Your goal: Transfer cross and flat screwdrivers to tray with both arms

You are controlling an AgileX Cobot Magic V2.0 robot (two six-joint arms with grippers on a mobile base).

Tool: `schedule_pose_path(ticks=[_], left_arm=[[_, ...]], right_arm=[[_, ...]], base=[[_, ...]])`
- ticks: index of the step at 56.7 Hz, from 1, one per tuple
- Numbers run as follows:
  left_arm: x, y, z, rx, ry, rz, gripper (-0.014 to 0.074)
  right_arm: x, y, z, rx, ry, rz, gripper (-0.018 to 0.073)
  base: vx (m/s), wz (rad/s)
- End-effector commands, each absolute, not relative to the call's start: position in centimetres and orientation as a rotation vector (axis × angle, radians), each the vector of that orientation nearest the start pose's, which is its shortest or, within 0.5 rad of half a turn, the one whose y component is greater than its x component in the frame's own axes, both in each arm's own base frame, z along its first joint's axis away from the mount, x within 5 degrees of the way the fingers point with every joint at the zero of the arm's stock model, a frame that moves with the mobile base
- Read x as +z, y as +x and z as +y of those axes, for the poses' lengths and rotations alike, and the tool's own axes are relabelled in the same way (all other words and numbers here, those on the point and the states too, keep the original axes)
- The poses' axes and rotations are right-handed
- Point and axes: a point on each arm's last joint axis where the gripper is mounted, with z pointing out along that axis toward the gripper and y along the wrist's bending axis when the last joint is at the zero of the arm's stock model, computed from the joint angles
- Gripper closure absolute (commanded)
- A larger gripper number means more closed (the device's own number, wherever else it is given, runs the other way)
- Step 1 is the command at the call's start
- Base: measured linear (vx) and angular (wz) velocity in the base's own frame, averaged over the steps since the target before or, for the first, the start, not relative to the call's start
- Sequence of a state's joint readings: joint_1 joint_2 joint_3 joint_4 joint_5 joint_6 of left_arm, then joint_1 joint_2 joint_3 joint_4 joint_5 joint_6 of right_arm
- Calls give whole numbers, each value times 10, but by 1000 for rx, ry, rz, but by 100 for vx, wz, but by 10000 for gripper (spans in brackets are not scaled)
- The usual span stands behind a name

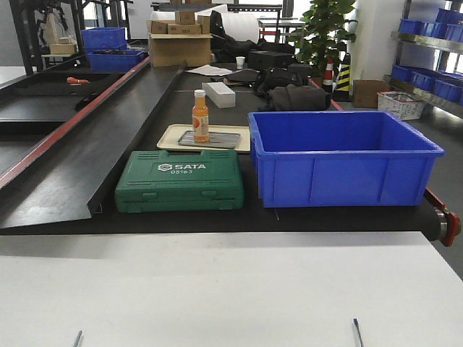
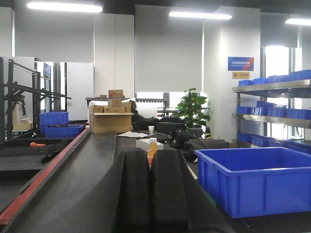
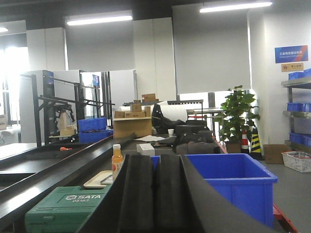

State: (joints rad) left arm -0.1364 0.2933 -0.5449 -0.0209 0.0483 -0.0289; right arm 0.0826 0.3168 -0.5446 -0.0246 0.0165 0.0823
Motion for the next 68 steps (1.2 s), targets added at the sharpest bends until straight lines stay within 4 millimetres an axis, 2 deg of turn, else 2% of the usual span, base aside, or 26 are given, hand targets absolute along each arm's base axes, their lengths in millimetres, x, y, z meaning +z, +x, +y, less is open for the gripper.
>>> schedule_pose_path(ticks=[1,4,8,15,22,31,34,44,52,59,64,68], left_arm=[[410,88,-12,-157,61,1312,594],[419,104,-14,-155,63,1354,594],[420,127,-18,-153,66,1425,594],[401,160,-22,-146,76,1603,594],[387,179,-25,-142,81,1695,580],[382,186,-27,-145,85,1727,486],[381,186,-27,-145,86,1729,433],[381,186,-27,-144,86,1735,206],[379,185,-27,-144,87,1753,76],[378,185,-27,-143,87,1762,54],[378,185,-27,-143,87,1762,57],[378,185,-27,-143,87,1762,59]], right_arm=[[407,95,7,109,-18,1277,567],[415,110,9,108,-18,1303,567],[415,132,10,107,-18,1372,567],[400,160,12,103,-20,1489,567],[391,171,13,101,-19,1554,552],[388,171,13,98,-20,1584,443],[387,171,13,97,-20,1598,374],[385,172,13,103,-14,1615,59],[389,172,13,105,-14,1573,-101],[390,173,13,124,5,1588,-115],[391,186,14,116,11,1757,-90],[393,204,15,90,6,1935,-58]], base=[[0,0],[0,0],[0,0],[0,0],[0,0],[0,0],[0,0],[0,0],[0,0],[0,0],[0,0],[0,0]])
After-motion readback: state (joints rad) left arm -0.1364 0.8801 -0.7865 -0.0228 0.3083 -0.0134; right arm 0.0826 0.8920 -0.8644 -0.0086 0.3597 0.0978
